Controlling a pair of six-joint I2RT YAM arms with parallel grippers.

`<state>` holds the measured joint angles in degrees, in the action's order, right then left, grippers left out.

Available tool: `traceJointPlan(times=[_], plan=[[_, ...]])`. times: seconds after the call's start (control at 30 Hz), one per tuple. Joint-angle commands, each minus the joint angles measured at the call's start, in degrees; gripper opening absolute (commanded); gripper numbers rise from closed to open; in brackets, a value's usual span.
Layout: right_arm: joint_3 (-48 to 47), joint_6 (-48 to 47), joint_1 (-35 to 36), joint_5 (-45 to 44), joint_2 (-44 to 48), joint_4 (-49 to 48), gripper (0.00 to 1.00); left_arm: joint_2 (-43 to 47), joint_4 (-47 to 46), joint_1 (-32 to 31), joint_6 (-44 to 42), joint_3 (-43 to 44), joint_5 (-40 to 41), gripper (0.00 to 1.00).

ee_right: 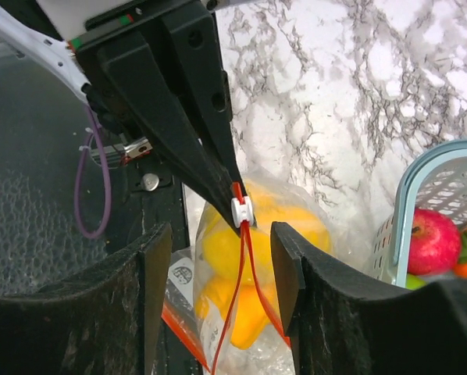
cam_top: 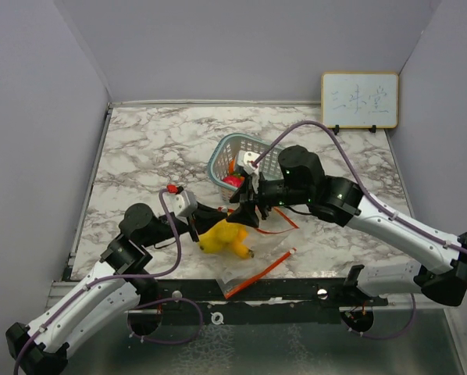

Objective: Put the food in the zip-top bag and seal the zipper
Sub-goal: Zip the zipper food storage bag.

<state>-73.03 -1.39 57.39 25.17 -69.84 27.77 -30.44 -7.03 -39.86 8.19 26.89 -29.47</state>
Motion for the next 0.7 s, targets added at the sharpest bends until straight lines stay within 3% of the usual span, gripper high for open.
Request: traceJointPlan(times=[0.0,0.23,0.47,0.57,0.67], plan=[[-1.72,-1.06,0.36,2.09,-3.00,-3.46,0.54,1.06,-0.34,-0.05,0.59,1.59,1.18,0.00],[-1.20,-0.85,0.36,3.42,-3.95,-6.73,0.52,1.95,-1.10,-0.05,1.21,1.23,1.08,0.00],[-1.51,-0.45,0.36,6.18,-5.95,-7.44,0.41,2.09,-1.31,-0.05,1.35,0.79,1.35,0.00],[-1.67,-0.49,0.36,6.69,-6.71,-6.88,0.27,2.09,-1.40,-0.05,1.38,0.79,1.43,0.00],[-1.87,-0.52,0.35,6.61,-7.03,-5.92,0.05,2.25,-1.40,-0.04,1.37,0.73,1.52,0.00]])
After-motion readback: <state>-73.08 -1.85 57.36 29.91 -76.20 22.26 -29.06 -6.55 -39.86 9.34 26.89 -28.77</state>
